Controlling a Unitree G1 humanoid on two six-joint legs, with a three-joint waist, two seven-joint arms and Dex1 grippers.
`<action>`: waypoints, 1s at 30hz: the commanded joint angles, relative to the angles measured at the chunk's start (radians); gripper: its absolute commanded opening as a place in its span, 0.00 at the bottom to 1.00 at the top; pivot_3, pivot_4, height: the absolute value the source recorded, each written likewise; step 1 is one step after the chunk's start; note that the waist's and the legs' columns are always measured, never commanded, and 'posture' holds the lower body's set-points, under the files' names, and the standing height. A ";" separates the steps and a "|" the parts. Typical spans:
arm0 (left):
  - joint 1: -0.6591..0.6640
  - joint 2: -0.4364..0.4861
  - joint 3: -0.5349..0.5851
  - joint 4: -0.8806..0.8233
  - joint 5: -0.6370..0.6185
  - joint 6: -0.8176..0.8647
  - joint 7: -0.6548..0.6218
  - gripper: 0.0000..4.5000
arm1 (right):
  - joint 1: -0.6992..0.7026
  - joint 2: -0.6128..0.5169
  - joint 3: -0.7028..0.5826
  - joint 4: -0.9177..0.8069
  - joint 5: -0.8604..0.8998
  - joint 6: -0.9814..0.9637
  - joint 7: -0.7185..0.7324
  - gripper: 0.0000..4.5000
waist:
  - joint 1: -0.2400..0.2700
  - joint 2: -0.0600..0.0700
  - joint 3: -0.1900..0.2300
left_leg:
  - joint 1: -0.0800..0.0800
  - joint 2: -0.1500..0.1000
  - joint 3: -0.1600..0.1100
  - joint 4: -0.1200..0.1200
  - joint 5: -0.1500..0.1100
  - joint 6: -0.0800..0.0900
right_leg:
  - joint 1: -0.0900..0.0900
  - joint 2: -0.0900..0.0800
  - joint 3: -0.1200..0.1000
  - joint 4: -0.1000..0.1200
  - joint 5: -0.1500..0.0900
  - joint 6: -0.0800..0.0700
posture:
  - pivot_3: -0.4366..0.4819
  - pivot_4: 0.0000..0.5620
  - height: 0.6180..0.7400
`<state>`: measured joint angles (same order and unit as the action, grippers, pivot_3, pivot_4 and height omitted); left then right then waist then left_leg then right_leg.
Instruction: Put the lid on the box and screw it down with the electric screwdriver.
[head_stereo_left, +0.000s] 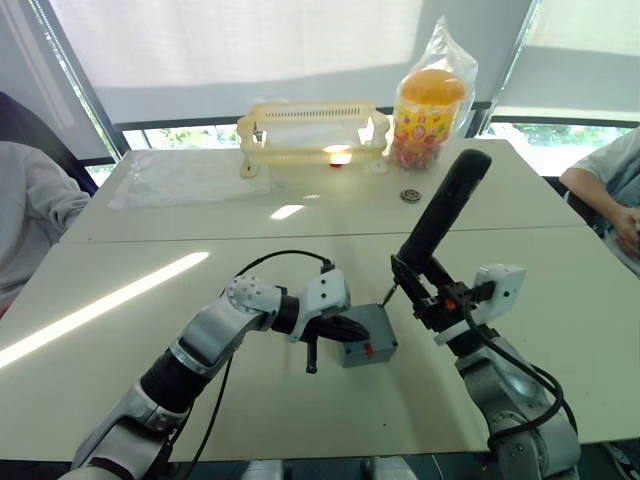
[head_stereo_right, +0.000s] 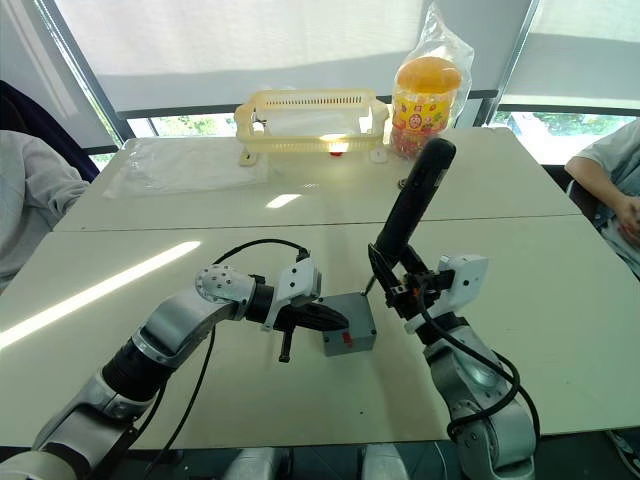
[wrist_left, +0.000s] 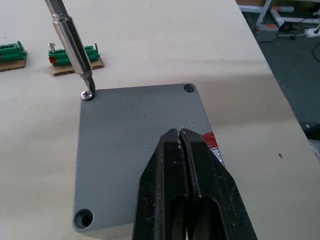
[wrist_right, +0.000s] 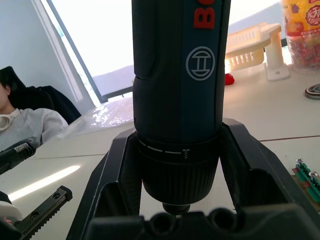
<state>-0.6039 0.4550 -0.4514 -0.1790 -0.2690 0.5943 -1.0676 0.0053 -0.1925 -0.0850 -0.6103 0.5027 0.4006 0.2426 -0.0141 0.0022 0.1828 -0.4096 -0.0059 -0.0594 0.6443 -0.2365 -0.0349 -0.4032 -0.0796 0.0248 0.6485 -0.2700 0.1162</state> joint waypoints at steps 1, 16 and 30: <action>0.014 0.017 -0.017 0.004 0.024 0.006 0.000 0.00 | -0.010 0.001 0.001 -0.035 0.000 -0.039 0.010 0.39 | 0.000 0.000 0.000 | 0.000 0.000 0.000 0.000 0.000 0.000 | 0.000 0.000 0.000 0.000 0.000 0.000 | 0.48 0.27 1.00; 0.015 0.016 -0.021 0.004 0.025 -0.003 -0.002 0.00 | -0.039 -0.015 0.006 -0.108 0.034 -0.004 -0.032 0.39 | 0.000 0.000 0.000 | 0.000 0.000 0.000 0.000 0.000 0.000 | 0.000 0.000 0.000 0.000 0.000 0.000 | 0.48 0.27 1.00; 0.015 0.018 -0.018 0.007 0.026 -0.001 0.000 0.00 | -0.039 -0.012 0.024 -0.073 0.022 -0.020 -0.029 0.39 | 0.000 0.000 0.000 | 0.000 0.000 0.000 0.000 0.000 0.000 | 0.000 0.000 0.000 0.000 0.000 0.000 | 0.48 0.27 1.00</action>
<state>-0.6024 0.4589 -0.4536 -0.1793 -0.2654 0.5803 -1.0680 -0.0116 -0.2107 -0.0599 -0.6349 0.5226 0.4160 0.2054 -0.0141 0.0022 0.1828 -0.4096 -0.0059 -0.0595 0.6439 -0.2365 -0.0349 -0.4032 -0.0796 0.0248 0.6482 -0.2700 0.1161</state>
